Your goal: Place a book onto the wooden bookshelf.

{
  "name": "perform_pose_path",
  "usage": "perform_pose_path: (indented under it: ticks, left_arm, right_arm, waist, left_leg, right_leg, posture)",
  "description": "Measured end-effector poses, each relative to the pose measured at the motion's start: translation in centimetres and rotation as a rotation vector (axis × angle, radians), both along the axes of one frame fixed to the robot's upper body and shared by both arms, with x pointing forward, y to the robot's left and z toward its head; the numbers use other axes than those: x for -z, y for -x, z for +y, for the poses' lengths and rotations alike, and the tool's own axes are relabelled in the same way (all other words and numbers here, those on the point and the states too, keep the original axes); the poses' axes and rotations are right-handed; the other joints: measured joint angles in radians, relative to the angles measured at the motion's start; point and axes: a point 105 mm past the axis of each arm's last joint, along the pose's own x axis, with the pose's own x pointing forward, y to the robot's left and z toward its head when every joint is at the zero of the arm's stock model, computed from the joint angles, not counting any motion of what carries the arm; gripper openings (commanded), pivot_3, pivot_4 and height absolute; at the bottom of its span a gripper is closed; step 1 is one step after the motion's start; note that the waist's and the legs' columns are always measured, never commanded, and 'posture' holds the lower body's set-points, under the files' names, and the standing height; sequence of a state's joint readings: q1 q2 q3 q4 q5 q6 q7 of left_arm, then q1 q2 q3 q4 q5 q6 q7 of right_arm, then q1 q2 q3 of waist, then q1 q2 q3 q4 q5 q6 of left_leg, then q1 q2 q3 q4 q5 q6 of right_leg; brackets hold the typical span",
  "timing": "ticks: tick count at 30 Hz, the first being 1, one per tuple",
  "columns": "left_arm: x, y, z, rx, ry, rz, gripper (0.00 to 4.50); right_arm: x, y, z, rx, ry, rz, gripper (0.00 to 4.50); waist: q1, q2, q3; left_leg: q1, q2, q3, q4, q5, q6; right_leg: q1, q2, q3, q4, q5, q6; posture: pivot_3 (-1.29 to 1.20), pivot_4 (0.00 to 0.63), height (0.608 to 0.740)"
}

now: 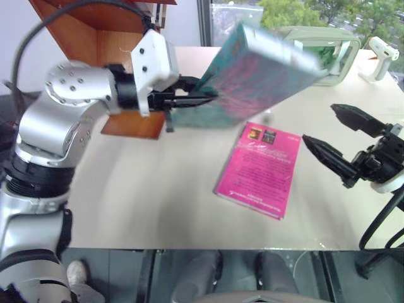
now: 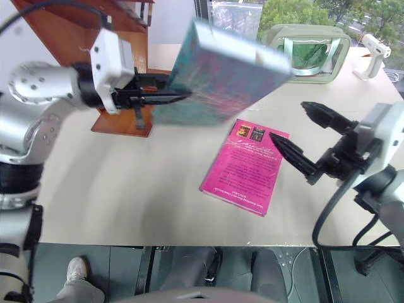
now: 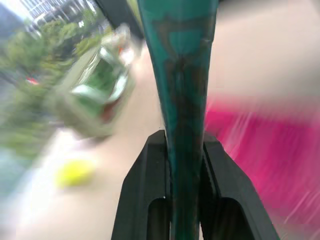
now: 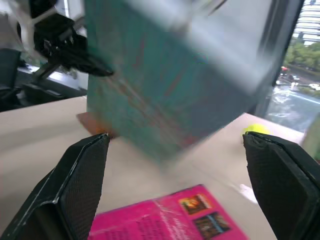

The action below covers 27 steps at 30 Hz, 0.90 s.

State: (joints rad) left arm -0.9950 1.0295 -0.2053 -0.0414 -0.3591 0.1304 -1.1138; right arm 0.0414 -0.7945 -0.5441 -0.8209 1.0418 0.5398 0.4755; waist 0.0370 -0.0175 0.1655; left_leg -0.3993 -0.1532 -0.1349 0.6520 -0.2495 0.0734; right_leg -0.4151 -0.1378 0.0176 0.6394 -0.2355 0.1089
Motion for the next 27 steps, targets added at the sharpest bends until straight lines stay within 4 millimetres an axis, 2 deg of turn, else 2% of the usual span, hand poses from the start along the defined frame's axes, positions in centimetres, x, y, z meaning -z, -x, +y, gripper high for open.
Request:
perform_pose_path:
  ticks: [2,4,9,14,17,21,25,27]
  left_arm:
    - [-2.2,-0.7,3.3,-0.111,-0.122,-0.118,0.67]
    - [-4.3,-0.3,5.1,-0.157,-0.165,-0.188,0.67]
    - [-6.3,0.2,5.7,-0.197,-0.142,-0.151,0.67]
    - [-8.9,1.0,4.8,-0.142,-0.066,-0.254,0.67]
    - [-8.5,1.0,4.6,-0.131,-0.073,-0.247,0.67]
    - [-7.0,1.0,7.9,-0.271,-0.225,-0.192,0.67]
    - [-7.5,1.7,12.2,-0.479,-0.344,-0.177,0.67]
    - [-7.2,1.8,13.5,-0.534,-0.377,-0.164,0.67]
  right_arm:
    - [0.5,0.1,-0.7,0.021,0.018,0.018,4.37]
    - [0.9,0.0,-1.2,0.030,0.024,0.037,4.37]
    - [0.5,-1.2,-2.1,0.026,0.046,0.003,4.37]
    - [0.3,-2.0,-1.1,-0.036,0.064,-0.027,4.37]
    - [0.2,-2.1,-1.0,-0.044,0.069,-0.037,4.37]
    - [0.0,-2.4,-0.7,-0.063,0.064,-0.046,4.37]
    - [-0.7,-2.8,-0.1,-0.093,0.056,-0.072,4.37]
    - [-0.6,-2.9,0.1,-0.103,0.059,-0.070,4.37]
  waist:
    - [-0.008,0.001,0.000]
    - [-0.019,0.001,0.000]
    - [-0.035,-0.002,0.005]
    - [-0.040,-0.002,0.006]
    - [-0.043,-0.003,0.006]
    - [-0.064,-0.003,0.009]
    - [-0.068,-0.003,0.009]
    - [-0.068,-0.003,0.009]
  left_leg:
    - [0.000,0.000,-0.001,-0.002,0.000,0.000]
    - [0.000,0.000,-0.003,-0.002,0.000,0.001]
    - [0.000,0.000,-0.003,0.003,0.000,0.001]
    - [0.000,0.000,-0.004,0.003,0.000,0.000]
    - [0.000,-0.001,-0.004,0.005,0.000,0.001]
    - [0.000,0.000,-0.004,0.005,0.000,0.001]
    - [0.000,0.000,-0.004,0.005,0.000,0.001]
    - [0.000,0.000,-0.004,0.005,0.000,0.001]
  right_leg:
    - [0.000,0.001,0.000,-0.002,0.000,0.000]
    - [0.000,0.001,-0.001,-0.004,0.000,0.000]
    - [0.000,0.002,-0.001,0.002,0.000,0.001]
    - [0.000,0.002,-0.002,0.003,0.000,0.001]
    - [0.000,0.002,-0.002,0.003,0.000,0.001]
    - [-0.001,0.003,0.000,0.003,0.000,0.001]
    - [-0.001,0.003,-0.001,0.003,0.000,0.001]
    - [-0.001,0.003,-0.001,0.003,0.000,0.001]
  posture:
    - [0.00,0.150,0.736]
    - [0.00,0.150,0.736]
    - [0.00,0.150,0.736]
    - [0.00,0.150,0.736]
    - [0.00,0.150,0.736]
    - [0.00,0.150,0.736]
    - [0.00,0.150,0.736]
    - [0.00,0.150,0.736]
